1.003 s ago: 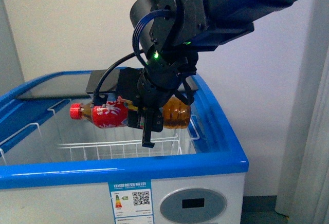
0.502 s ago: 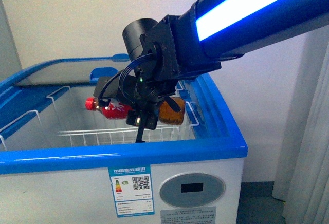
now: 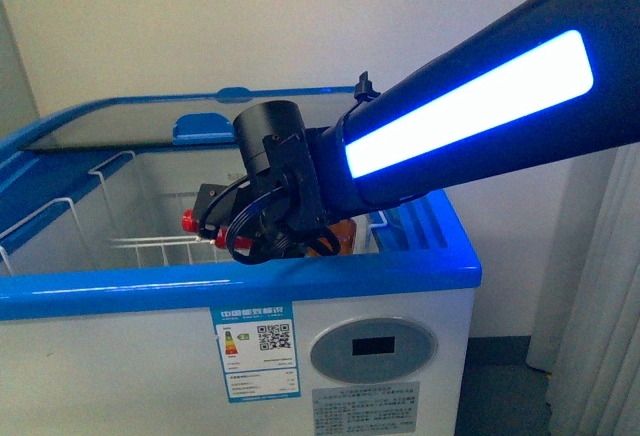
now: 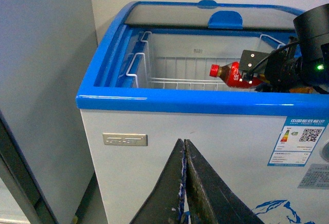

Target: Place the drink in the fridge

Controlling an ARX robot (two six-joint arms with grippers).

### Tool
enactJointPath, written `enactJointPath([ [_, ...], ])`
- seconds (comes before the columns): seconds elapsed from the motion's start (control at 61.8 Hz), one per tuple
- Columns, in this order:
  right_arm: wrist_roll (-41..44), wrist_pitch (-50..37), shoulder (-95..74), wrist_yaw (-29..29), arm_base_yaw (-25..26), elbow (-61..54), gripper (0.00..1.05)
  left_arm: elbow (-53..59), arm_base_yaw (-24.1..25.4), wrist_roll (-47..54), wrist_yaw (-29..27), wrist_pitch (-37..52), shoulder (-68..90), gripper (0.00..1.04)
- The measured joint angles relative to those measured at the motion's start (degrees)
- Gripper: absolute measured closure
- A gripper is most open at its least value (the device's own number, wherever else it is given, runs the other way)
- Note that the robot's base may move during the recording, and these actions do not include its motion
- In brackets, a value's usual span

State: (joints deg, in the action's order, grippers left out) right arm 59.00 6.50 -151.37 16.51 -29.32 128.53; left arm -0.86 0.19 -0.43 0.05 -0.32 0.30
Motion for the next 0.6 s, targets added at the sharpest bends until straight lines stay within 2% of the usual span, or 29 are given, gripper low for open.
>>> enactJointPath([
  [0.21, -1.18, -0.81, -0.52, -2.80, -1.62, -1.90, 0.66, 0.00, 0.00, 0.00, -0.02, 0.00, 0.00, 1.02],
  [0.453, -1.81, -3.15, 3.85, -6.56, -1.64, -8.35, 0.13, 0.00, 0.00, 0.00, -0.02, 0.00, -0.04, 1.02],
  [0.518, -2.03, -3.76, 5.31, -7.50, -1.64, -9.51, 0.06, 0.00, 0.00, 0.00, -0.02, 0.00, -0.04, 1.02],
  [0.599, -2.69, -4.83, 7.87, -8.41, -1.57, -11.32, 0.08, 0.00, 0.00, 0.00, -0.02, 0.00, -0.04, 1.02],
])
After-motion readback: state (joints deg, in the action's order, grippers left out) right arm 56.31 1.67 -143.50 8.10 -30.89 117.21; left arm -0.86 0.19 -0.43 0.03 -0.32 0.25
